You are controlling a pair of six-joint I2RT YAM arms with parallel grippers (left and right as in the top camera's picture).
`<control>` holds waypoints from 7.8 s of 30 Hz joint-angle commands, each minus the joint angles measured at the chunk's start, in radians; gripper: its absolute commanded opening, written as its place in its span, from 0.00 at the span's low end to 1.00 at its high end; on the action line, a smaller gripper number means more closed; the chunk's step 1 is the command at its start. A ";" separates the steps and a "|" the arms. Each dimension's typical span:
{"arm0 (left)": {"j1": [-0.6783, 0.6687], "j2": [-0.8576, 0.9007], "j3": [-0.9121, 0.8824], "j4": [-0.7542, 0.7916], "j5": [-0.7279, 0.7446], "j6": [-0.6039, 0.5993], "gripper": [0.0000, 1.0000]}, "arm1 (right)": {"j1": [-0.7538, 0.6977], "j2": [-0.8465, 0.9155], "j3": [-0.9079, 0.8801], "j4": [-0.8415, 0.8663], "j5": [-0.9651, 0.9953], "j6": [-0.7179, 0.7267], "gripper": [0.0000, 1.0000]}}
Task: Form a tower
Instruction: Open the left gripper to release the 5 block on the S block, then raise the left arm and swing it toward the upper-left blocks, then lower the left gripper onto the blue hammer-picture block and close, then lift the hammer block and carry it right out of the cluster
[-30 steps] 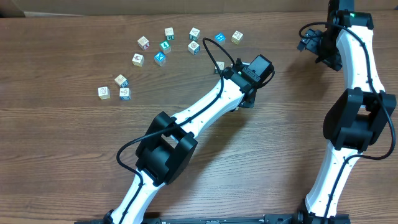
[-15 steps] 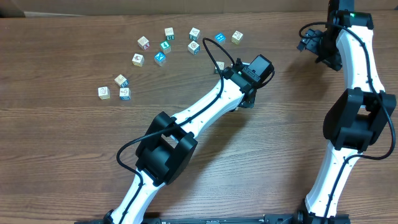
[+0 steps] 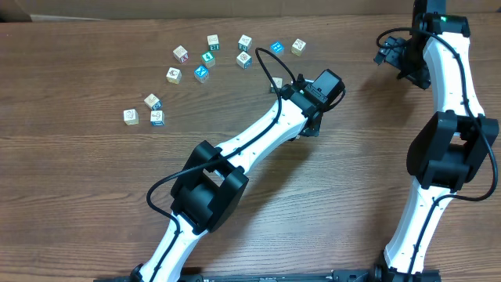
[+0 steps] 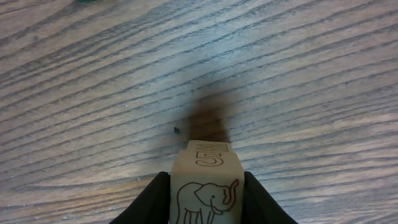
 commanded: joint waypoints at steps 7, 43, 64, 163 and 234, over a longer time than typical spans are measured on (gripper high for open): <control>-0.005 0.019 -0.003 -0.004 0.016 0.026 0.27 | -0.006 -0.018 0.012 0.004 0.003 0.003 1.00; -0.005 0.018 -0.003 -0.025 0.021 0.026 0.21 | -0.006 -0.018 0.012 0.004 0.003 0.003 1.00; -0.005 0.013 0.016 -0.050 0.021 0.025 0.28 | -0.006 -0.018 0.012 0.004 0.003 0.003 1.00; 0.582 0.076 -0.117 0.391 0.021 -0.083 0.30 | -0.006 -0.018 0.012 0.004 0.003 0.003 1.00; 0.304 -0.208 -0.384 -0.021 0.066 -0.074 0.15 | -0.006 -0.018 0.012 0.004 0.003 0.003 1.00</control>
